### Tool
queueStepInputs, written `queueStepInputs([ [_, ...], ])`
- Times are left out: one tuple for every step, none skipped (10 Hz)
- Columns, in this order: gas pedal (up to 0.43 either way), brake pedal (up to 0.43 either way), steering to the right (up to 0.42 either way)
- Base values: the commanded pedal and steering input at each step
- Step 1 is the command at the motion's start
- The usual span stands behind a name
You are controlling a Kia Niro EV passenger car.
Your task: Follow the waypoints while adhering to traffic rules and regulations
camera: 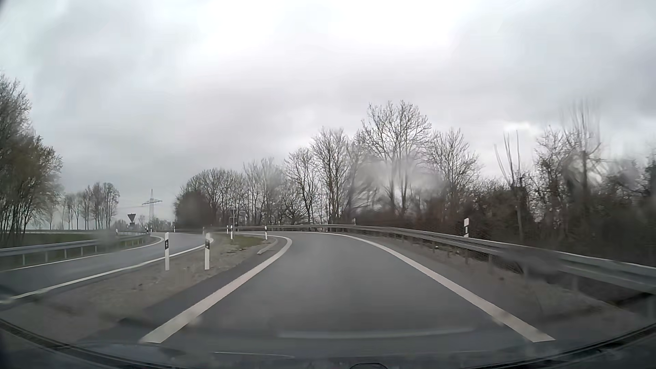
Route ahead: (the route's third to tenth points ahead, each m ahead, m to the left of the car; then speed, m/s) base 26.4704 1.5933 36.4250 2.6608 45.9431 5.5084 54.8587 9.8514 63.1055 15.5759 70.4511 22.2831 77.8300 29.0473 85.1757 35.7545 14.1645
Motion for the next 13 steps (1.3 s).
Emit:
queueStepInputs([
  [0.280, 0.000, -0.022],
  [0.268, 0.000, -0.024],
  [0.260, 0.000, -0.025],
  [0.248, 0.000, -0.027],
  [0.248, 0.000, -0.031],
  [0.240, 0.000, -0.033],
  [0.228, 0.000, -0.032],
  [0.220, 0.000, -0.025],
  [0.197, 0.000, -0.018],
  [0.189, 0.000, -0.012],
  [0.177, 0.000, -0.012],
  [0.177, 0.000, -0.012],
  [0.177, 0.000, -0.012],
])
